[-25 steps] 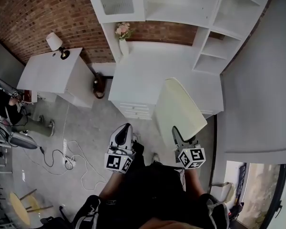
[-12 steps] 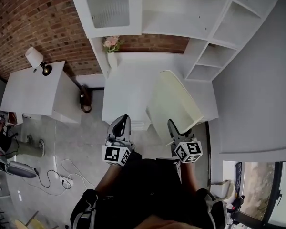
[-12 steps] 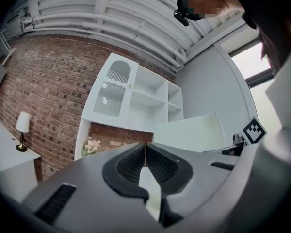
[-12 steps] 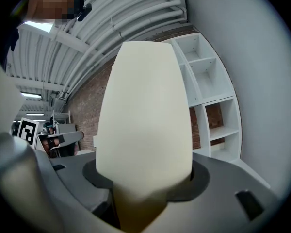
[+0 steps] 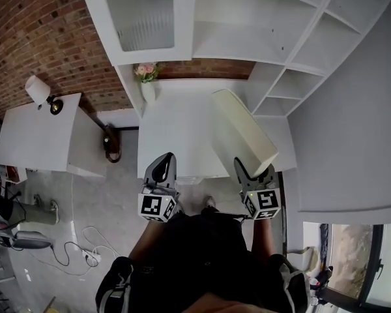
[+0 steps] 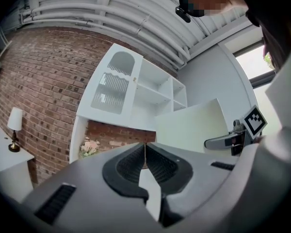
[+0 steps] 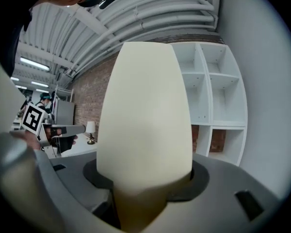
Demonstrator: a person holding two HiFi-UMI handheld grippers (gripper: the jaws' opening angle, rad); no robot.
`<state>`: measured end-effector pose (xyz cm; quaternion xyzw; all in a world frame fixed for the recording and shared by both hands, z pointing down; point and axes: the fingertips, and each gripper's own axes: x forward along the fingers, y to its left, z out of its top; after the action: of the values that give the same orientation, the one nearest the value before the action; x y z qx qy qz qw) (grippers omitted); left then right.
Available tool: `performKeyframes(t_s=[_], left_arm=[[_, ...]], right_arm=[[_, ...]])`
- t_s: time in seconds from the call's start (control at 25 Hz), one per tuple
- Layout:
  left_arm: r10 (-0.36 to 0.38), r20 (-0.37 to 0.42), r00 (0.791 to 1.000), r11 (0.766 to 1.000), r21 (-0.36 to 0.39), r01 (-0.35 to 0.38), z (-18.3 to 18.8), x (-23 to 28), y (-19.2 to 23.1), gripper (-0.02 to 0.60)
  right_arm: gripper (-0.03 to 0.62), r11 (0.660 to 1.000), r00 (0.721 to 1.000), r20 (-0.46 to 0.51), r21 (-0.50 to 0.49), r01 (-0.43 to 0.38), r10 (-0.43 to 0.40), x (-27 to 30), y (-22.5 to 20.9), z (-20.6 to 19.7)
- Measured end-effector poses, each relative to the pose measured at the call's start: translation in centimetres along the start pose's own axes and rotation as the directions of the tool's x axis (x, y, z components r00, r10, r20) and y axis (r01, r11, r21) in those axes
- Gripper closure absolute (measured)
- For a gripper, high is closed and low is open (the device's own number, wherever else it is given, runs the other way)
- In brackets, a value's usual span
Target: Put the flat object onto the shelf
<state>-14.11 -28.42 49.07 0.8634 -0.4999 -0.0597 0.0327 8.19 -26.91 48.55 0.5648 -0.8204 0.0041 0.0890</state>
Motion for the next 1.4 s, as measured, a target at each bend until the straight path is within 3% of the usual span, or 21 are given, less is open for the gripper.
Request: performKeyframes(t_s=[0.08,0.16,0.32,0.44,0.56,0.8,0.96,1.08,1.24,1.4], left_arm=[[0.005,0.005,1.0,1.0,-0.002,-0.005,0.2,1.2,0.3,0.565],[0.012,0.009,1.0,1.0,-0.006,-0.012,0.2,2.0,0.4,0.565],[0.017,0.02,1.0,1.0,0.007,-0.017,0.5,4.0,0.8,0.565],[0.015,0.016,1.0,1.0,0.014,-0.015,0.2,4.9,0.6,0.565],[0.011,0.007,1.0,1.0,0.014,-0.011,0.2,5.1,0.6,0.565],[0.016,-0.012,1.0,1.0,-0.004,-0.016,-0.9,5.9,1.2,0.565],[0.011,0.002,1.0,1.0,-0.001,-0.011,-0.2,6.2,1.6,0.565],[0.022,0.011,1.0,1.0,0.0,-0.021,0.1,6.2,2.0,0.565],[0.026,0.009,1.0,1.0,-0.008,-0.026,0.1,6.3,2.4,0.565],[0.032,0.01,0.999,0.999,-0.011,-0.031,0.0,6.2,2.2,0.565]], right_arm=[[0.313,0.993,1.0,-0.011,-0.115,0.009,-0.01,0.7,-1.0,0.9],[0.313,0.962,0.999,-0.024,-0.271,0.017,-0.025,1.2,-1.8,2.1],[0.313,0.847,0.996,-0.027,-0.529,0.054,-0.08,1.5,-3.3,5.3],[0.313,0.767,0.995,0.014,-0.635,0.088,-0.103,1.3,-4.4,9.0],[0.313,0.662,0.986,0.098,-0.732,0.161,-0.132,1.1,-5.6,14.3],[0.313,0.472,0.945,0.282,-0.819,0.327,-0.165,1.2,-7.2,24.0],[0.312,0.299,0.895,0.398,-0.845,0.443,-0.2,2.3,-8.7,30.8],[0.312,0.201,0.87,0.436,-0.853,0.481,-0.232,4.6,-10.3,34.5],[0.312,0.101,0.858,0.42,-0.88,0.465,-0.295,8.0,-12.2,37.6],[0.31,0.071,0.89,0.34,-0.924,0.377,-0.305,12.5,-13.5,38.1]])
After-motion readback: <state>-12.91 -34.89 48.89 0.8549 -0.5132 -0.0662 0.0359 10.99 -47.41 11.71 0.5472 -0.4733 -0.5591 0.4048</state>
